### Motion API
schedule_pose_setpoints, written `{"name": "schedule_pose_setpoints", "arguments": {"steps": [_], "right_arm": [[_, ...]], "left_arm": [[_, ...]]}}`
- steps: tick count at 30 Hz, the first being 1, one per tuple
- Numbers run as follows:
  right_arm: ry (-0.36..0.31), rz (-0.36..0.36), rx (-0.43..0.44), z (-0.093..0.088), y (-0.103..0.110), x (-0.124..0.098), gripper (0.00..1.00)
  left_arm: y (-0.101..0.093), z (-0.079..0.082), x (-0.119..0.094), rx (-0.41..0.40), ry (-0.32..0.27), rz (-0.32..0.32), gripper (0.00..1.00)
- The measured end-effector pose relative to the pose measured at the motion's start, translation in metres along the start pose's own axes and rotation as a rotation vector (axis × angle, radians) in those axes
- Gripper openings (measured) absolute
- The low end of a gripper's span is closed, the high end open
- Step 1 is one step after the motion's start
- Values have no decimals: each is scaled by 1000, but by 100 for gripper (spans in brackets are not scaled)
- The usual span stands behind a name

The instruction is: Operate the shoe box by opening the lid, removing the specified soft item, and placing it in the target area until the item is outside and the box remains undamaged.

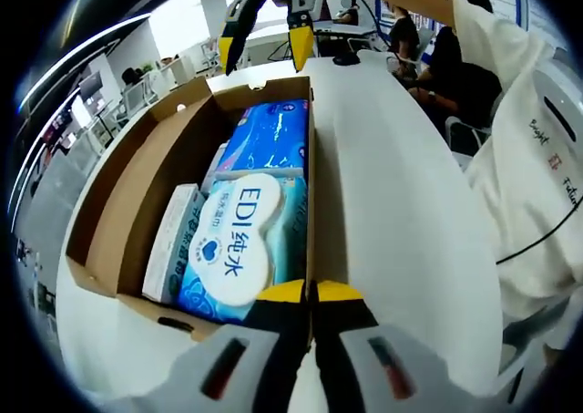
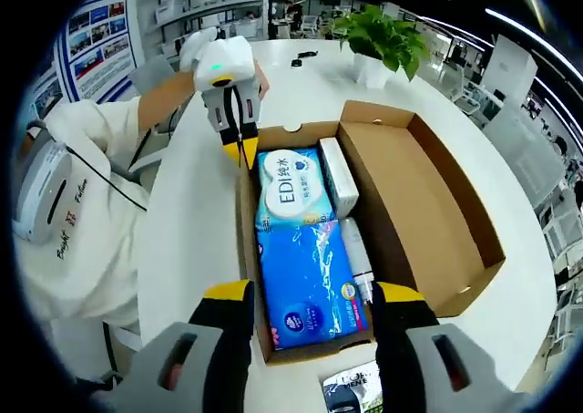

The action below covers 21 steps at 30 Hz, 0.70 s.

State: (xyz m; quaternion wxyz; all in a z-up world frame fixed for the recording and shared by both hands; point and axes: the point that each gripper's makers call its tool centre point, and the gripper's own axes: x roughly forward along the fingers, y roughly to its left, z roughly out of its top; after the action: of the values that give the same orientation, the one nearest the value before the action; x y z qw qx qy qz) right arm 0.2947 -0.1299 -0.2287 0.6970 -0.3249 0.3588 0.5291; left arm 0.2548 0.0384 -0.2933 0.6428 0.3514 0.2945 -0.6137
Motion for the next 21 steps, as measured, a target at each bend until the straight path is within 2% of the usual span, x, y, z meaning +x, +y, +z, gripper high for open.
{"name": "schedule_pose_setpoints", "arguments": {"steps": [4, 8, 15, 17, 19, 21], "right_arm": [[73, 16, -49, -10, 4, 15, 55], [104, 25, -49, -16, 0, 21, 55], [109, 37, -91, -20, 4, 28, 58], [127, 51, -87, -24, 7, 36, 62], [138, 66, -81, -26, 10, 41, 58], [131, 73, -74, -24, 11, 43, 61]], "left_arm": [[0, 0, 0, 2, -6, 4, 1], [0, 1, 0, -8, -7, -8, 1], [-1, 1, 1, 2, -2, 1, 1], [0, 1, 1, -1, -6, 4, 1], [0, 1, 1, -5, -7, 3, 1], [-1, 1, 1, -8, -5, 2, 1]]}}
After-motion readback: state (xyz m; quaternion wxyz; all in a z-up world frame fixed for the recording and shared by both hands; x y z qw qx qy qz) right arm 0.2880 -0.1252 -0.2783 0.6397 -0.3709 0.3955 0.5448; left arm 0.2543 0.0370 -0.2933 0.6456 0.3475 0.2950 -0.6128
